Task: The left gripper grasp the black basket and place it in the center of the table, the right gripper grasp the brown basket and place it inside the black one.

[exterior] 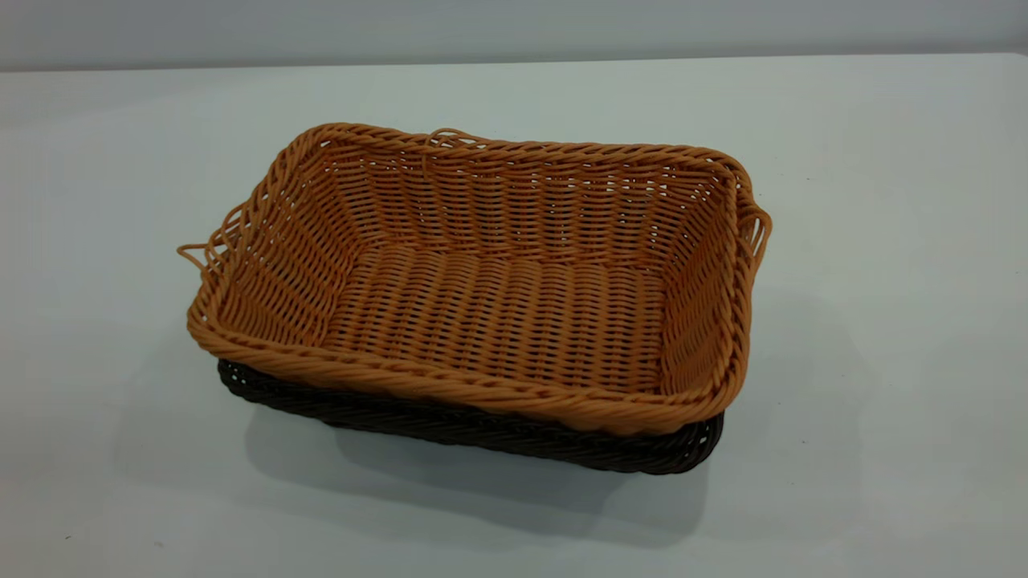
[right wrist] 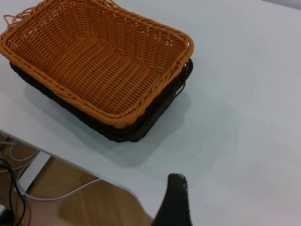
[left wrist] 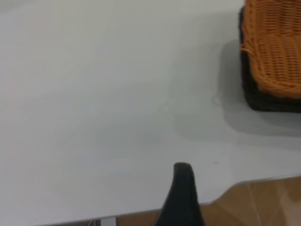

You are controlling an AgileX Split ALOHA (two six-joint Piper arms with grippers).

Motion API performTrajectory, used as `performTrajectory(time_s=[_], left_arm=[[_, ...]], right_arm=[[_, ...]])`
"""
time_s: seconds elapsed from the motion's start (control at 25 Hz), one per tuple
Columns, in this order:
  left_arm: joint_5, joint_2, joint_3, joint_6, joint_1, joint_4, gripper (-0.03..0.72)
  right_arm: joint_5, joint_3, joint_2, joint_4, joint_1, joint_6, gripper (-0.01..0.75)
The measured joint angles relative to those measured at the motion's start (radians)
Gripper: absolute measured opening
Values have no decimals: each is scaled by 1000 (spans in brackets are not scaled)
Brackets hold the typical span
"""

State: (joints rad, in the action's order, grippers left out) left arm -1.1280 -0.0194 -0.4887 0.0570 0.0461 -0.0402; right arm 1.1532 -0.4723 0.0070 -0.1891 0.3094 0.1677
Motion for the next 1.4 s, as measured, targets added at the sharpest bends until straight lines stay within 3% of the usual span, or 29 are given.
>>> performTrajectory(time_s=[0.16, 0.76, 0.84, 1.16, 1.4], left_arm=[[0, 0, 2, -1, -33, 1, 568], [6, 0, 2, -1, -34, -1, 568], [6, 0, 2, -1, -34, -1, 568], [6, 0, 2, -1, -34, -1, 568], [6, 0, 2, -2, -34, -1, 568]], right_arm=[[0, 0, 0, 0, 0, 0, 586], [0, 0, 0, -1, -6, 1, 584], [0, 0, 0, -3, -49, 1, 584], [-1, 0, -20, -2, -351, -1, 584], [-2, 0, -23, 32, -402, -70, 584]])
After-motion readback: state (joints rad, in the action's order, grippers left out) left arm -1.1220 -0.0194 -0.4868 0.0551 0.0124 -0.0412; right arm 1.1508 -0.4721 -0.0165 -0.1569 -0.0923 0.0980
